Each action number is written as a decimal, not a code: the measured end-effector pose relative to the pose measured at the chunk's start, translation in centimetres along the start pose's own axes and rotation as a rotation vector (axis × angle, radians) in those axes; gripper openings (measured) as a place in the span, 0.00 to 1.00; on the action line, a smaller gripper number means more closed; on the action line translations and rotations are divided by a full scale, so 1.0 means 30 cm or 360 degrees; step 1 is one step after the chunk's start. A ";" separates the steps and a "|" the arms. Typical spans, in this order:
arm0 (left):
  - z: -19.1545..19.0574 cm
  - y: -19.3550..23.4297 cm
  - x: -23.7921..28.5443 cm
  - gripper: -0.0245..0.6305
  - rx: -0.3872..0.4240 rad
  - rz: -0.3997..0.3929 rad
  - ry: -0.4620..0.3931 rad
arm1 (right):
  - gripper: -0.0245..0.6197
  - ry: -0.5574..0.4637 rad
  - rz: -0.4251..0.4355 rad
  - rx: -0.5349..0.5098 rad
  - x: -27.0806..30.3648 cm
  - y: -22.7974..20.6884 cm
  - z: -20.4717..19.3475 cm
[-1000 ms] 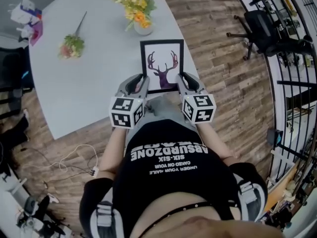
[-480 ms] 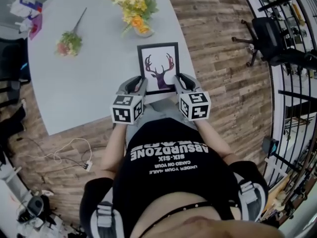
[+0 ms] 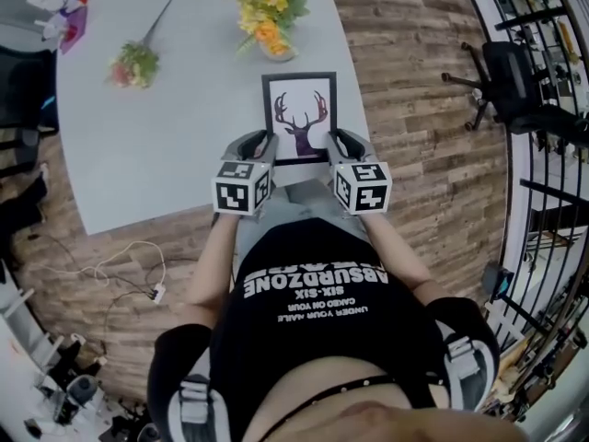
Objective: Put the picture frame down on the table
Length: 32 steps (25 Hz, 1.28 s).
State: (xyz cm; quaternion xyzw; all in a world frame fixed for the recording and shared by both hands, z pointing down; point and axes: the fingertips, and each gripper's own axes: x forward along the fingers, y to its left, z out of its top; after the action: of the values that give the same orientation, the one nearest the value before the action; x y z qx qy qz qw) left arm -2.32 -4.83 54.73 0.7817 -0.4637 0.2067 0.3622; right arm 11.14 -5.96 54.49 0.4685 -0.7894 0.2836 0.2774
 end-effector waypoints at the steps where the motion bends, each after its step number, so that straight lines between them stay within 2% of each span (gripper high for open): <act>1: -0.005 0.006 0.004 0.18 -0.0004 0.0007 0.0007 | 0.18 0.0005 0.0003 -0.0001 0.007 0.002 -0.002; 32: -0.090 0.090 0.119 0.18 -0.0098 0.0063 0.0174 | 0.18 0.0197 0.0048 0.0009 0.155 -0.027 -0.079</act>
State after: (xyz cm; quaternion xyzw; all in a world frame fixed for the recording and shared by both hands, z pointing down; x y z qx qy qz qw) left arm -2.92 -5.67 59.87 0.7485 -0.4647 0.2418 0.4066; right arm 10.39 -7.31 59.53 0.4390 -0.7769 0.3183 0.3199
